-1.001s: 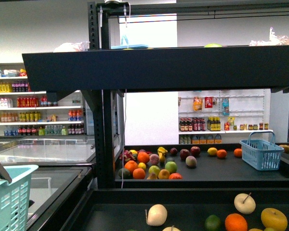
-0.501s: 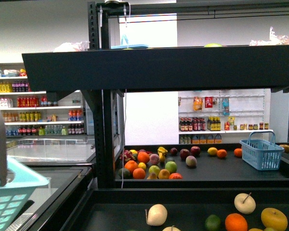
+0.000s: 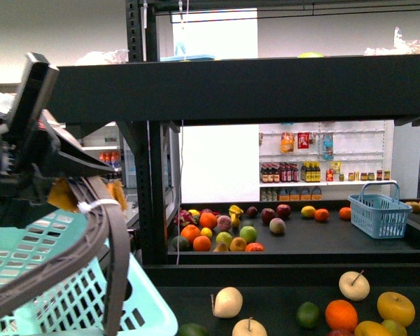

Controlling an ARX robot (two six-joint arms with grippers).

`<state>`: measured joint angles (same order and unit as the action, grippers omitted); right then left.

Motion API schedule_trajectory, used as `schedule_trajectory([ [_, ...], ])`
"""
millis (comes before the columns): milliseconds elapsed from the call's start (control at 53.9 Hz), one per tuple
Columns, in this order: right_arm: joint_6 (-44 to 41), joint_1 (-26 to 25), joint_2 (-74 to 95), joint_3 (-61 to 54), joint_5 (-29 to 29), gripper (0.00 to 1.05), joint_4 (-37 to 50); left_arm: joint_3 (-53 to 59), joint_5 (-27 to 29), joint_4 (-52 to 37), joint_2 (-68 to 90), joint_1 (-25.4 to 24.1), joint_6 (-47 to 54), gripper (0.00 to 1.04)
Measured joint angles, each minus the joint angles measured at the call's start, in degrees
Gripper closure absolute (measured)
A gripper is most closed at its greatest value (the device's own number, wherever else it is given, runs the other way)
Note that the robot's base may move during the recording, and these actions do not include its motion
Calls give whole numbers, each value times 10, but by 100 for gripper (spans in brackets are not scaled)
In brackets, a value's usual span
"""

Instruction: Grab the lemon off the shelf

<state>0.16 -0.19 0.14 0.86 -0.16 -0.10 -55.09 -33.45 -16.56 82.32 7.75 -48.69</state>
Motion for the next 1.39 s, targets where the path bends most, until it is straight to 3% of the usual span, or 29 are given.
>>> schedule_trajectory([
  [241, 0, 0, 0, 0, 0, 8, 0, -3, -7, -3, 69, 68, 55, 94],
  [519, 0, 0, 0, 0, 0, 8, 0, -65, -3, -17, 127, 111, 72, 94],
  [556, 17, 4, 14, 8, 21, 8, -28, -67, -2, -21, 129, 117, 72, 94],
  [612, 61, 0, 79, 44, 34, 8, -99, -68, -2, -22, 132, 122, 73, 94],
  [686, 85, -26, 174, 76, -5, 8, -96, -68, -5, -22, 134, 125, 72, 94],
  [890, 82, -122, 468, 170, -148, 8, 70, -68, -5, -22, 137, 126, 69, 94],
  [1038, 62, -133, 712, 268, -194, 8, 160, -68, 0, -22, 137, 126, 69, 94],
  [1391, -30, -103, 1163, 514, -175, 8, 137, -68, -4, -22, 137, 126, 69, 94],
])
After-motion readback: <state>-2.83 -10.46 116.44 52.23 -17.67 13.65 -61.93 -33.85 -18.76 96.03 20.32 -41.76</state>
